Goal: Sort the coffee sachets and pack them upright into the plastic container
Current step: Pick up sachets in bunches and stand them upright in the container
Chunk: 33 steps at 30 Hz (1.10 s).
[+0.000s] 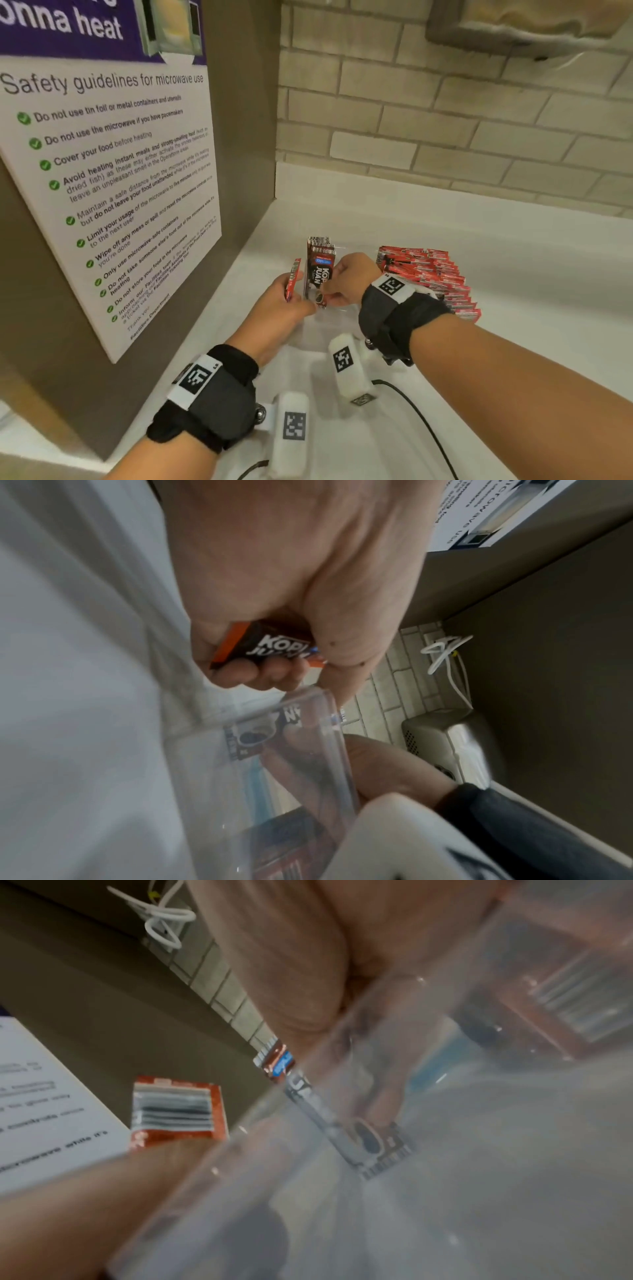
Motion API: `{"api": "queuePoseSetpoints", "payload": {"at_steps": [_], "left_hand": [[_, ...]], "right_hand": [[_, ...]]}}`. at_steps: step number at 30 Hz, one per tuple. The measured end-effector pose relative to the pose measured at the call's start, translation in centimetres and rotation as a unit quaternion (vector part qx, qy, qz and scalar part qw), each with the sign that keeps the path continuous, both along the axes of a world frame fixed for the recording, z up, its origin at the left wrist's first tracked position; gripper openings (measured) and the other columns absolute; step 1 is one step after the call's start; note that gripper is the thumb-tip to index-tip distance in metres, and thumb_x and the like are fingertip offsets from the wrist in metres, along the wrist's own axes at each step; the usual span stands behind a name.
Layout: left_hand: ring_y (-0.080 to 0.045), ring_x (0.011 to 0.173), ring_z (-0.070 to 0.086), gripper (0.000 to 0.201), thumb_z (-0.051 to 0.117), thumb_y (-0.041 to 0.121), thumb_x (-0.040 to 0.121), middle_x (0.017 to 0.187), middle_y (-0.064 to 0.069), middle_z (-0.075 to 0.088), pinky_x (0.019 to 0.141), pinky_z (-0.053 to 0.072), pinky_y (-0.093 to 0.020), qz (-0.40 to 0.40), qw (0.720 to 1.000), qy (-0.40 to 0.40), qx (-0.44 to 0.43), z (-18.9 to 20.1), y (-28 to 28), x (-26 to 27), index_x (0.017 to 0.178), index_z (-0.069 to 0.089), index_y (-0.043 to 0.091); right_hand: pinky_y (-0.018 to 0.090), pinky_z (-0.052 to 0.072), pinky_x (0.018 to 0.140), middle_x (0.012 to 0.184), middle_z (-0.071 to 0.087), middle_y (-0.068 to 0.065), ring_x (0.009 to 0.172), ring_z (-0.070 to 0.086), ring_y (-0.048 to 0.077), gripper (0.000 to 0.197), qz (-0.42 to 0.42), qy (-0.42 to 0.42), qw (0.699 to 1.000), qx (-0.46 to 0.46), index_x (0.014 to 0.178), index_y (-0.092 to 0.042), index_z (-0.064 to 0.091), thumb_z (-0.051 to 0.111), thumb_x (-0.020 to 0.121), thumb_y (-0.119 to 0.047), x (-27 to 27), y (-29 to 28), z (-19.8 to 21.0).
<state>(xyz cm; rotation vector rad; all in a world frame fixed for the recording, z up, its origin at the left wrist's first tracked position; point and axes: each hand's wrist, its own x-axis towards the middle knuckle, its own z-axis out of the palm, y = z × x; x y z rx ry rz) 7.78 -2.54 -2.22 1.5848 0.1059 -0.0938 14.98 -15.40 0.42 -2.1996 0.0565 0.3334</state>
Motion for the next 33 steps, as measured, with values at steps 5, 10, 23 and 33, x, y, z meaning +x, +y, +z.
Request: {"api": "queuePoseSetpoints", "payload": {"at_steps": [5,10,23,33], "left_hand": [[-0.005,0.054,0.043,0.039,0.058,0.004,0.088,0.057,0.010,0.043,0.053,0.034,-0.020,-0.002,1.000,-0.010,-0.010,-0.1,-0.2,-0.1,0.113,0.050,0.032],[-0.005,0.057,0.043,0.051,0.054,0.003,0.089,0.065,0.006,0.040,0.052,0.035,-0.017,0.000,1.000,-0.003,-0.010,-0.7,-0.2,0.1,0.132,0.045,0.029],[-0.011,0.066,0.044,0.053,0.052,-0.002,0.087,0.067,0.006,0.038,0.054,0.037,-0.018,-0.003,0.999,-0.018,-0.030,-2.0,0.0,1.0,0.118,0.050,0.041],[-0.011,0.048,0.040,0.026,0.056,0.012,0.072,0.072,0.000,0.048,0.046,0.034,-0.023,0.048,0.973,-0.050,-0.222,-0.1,2.1,1.1,0.092,0.047,0.026]], "right_hand": [[0.019,0.041,0.046,0.060,0.057,-0.002,0.051,0.053,0.008,0.022,0.031,0.006,0.990,-0.139,0.066,-0.014,0.053,0.069,0.080,-0.021,-0.7,0.3,-0.5],[0.020,0.040,0.044,0.038,0.054,-0.005,0.045,0.052,0.009,0.028,0.036,0.004,0.986,-0.166,0.063,-0.014,0.053,0.065,0.085,-0.029,-0.4,0.9,-0.8],[0.029,0.051,0.069,0.062,0.054,0.004,0.067,0.057,0.024,0.024,0.077,-0.003,0.986,-0.149,0.061,-0.015,0.050,0.066,0.079,-0.014,0.3,1.1,-1.9],[0.028,0.046,0.070,0.078,0.055,0.001,0.083,0.061,0.023,0.018,0.113,-0.055,0.980,-0.154,0.086,-0.014,0.052,0.068,0.082,-0.022,-1.1,0.6,2.2]]}}
